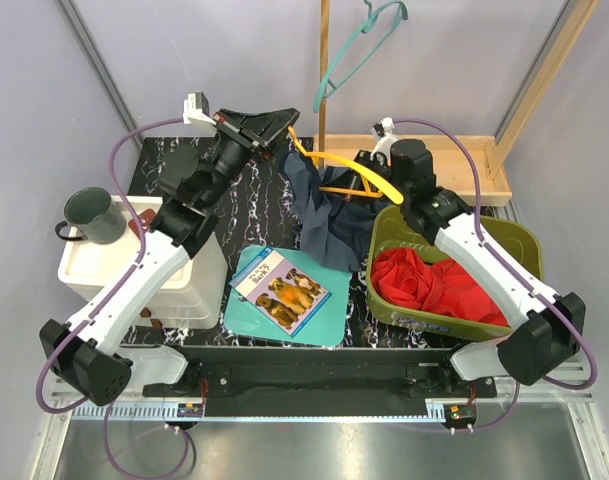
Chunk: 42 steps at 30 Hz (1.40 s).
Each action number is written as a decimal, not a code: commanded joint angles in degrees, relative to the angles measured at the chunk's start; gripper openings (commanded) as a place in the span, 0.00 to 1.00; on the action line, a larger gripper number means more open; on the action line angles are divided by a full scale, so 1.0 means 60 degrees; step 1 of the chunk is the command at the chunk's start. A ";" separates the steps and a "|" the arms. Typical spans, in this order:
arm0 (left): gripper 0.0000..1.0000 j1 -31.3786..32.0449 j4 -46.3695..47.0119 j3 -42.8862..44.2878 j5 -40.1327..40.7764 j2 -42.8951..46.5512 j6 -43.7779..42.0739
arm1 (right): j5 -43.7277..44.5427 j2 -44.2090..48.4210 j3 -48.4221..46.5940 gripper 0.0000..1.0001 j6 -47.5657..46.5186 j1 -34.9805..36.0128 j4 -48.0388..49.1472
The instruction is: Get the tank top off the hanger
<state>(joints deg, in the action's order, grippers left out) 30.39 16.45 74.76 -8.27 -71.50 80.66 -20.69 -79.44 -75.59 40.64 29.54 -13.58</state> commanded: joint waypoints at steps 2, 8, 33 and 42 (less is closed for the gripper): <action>0.00 -0.0041 0.4318 -0.0638 -0.0818 0.0053 0.2273 | -0.0113 0.0670 0.0350 0.00 -0.0240 -0.0060 0.0536; 0.00 -0.0041 0.3413 -0.0156 -0.1023 0.0243 0.1688 | 0.0721 0.1345 0.0967 0.00 -0.0460 -0.0279 0.0142; 0.00 -0.0011 0.2414 0.0808 0.1012 0.0830 -0.1667 | -0.1444 0.2914 0.2110 0.00 -0.0255 0.0658 0.5473; 0.00 0.0530 0.3455 0.0182 0.1350 0.0638 0.0427 | 0.0737 0.1215 0.0385 0.00 -0.0856 0.0643 0.0757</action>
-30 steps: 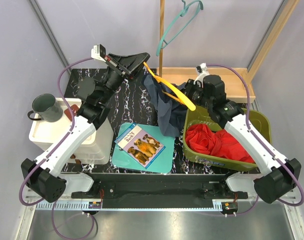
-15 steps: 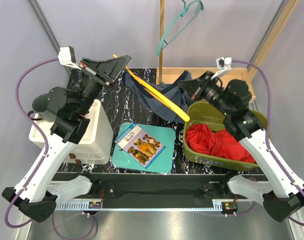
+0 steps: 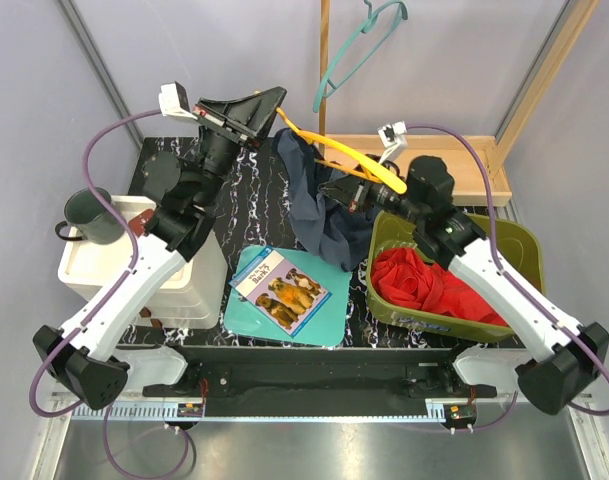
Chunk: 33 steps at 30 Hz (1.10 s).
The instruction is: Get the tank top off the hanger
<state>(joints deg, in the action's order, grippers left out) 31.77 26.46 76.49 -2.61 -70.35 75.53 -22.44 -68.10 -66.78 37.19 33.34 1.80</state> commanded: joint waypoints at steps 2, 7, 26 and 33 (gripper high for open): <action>0.00 0.0563 0.1728 -0.0267 0.0844 0.0533 0.1445 | 0.0679 -0.1332 -0.1348 0.00 -0.0412 0.0009 -0.1722; 0.00 0.1047 0.1947 -0.0575 0.1050 0.0504 0.2103 | 0.0514 -0.2653 -0.2360 0.00 -0.0091 0.0009 -0.1429; 0.00 0.1414 0.2184 -0.0005 0.0569 0.0504 0.1697 | 0.0724 -0.3769 -0.1290 0.00 0.0247 -0.0914 -0.2499; 0.00 0.1400 -0.1242 0.1475 -0.0021 0.0766 -0.4360 | -0.0888 -0.1649 -0.0956 0.00 0.0319 -0.0855 -0.2439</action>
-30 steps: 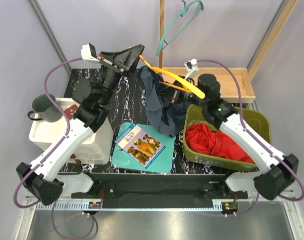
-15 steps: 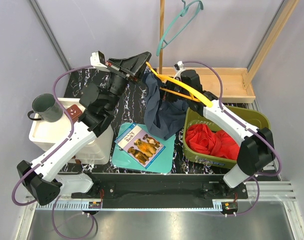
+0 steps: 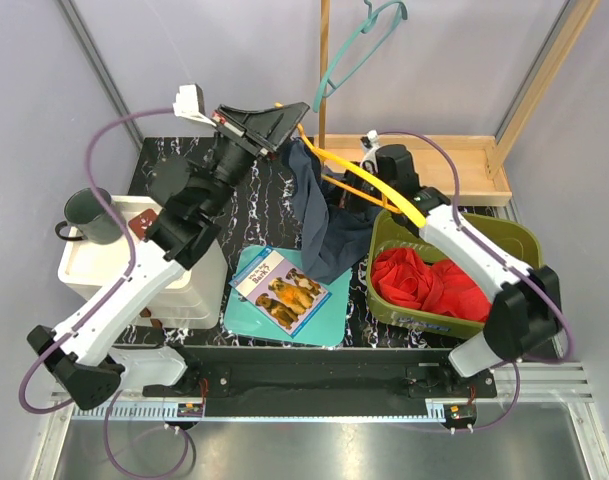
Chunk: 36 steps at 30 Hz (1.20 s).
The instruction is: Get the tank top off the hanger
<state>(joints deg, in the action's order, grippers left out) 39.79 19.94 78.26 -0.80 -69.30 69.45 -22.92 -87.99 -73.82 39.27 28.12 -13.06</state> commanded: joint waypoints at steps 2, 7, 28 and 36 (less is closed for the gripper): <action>0.00 0.0077 -0.0204 0.1122 0.0350 0.0651 -0.4246 | -0.1682 0.2094 0.0978 0.00 0.0614 0.0016 0.0459; 0.00 0.0063 0.0451 0.0465 0.2003 0.0636 -0.6402 | -0.2918 0.3909 0.3362 0.00 0.2229 0.0133 0.3374; 0.00 0.0092 0.1641 0.0579 0.3342 -0.0184 -0.5072 | -0.0785 0.5202 0.2328 0.08 -0.0612 0.0147 -0.0675; 0.00 0.0004 -0.0759 0.1942 0.2873 -0.0301 -0.6300 | 0.0799 0.5508 0.1598 0.69 -0.1870 0.0104 -0.2157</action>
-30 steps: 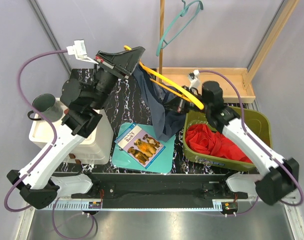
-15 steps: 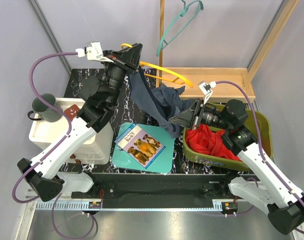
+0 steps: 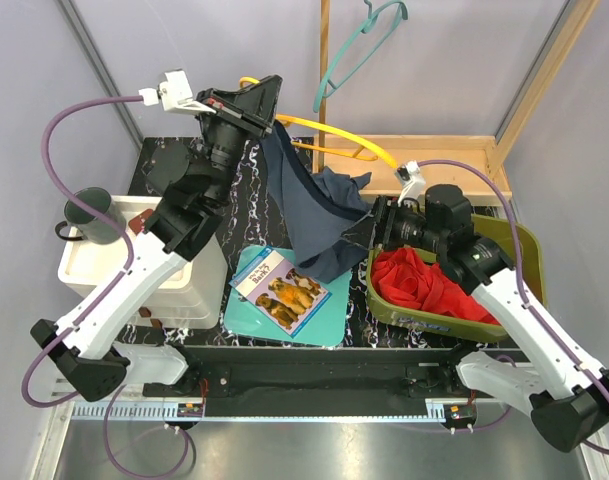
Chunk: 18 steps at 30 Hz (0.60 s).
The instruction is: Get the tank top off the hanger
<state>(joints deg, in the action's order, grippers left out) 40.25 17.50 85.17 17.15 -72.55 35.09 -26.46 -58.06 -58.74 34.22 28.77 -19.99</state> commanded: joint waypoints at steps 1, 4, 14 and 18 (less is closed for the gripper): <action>0.00 -0.0102 -0.0512 0.0835 -0.0191 0.0242 -0.0735 | 0.1856 0.0623 -0.1005 0.72 -0.1262 -0.0006 -0.1396; 0.00 -0.0365 -0.1872 0.1419 -0.0557 0.0038 -0.0970 | 0.2095 0.0946 -0.1371 0.78 -0.1978 -0.0006 -0.1925; 0.00 -0.0600 -0.3561 0.2417 -0.3573 -0.0315 -0.1631 | 0.1966 0.0981 -0.3815 0.97 -0.4486 -0.0006 -0.2498; 0.00 -0.0542 -0.3415 0.2607 -0.5053 -0.0723 -0.1015 | 0.0662 -0.0282 -0.5513 0.96 -0.4648 -0.0006 -0.2952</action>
<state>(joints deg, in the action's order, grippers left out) 36.84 -5.32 97.01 -1.10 -74.94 27.07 -16.27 -52.36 -84.33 10.98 28.75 -35.51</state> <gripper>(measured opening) 0.133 0.964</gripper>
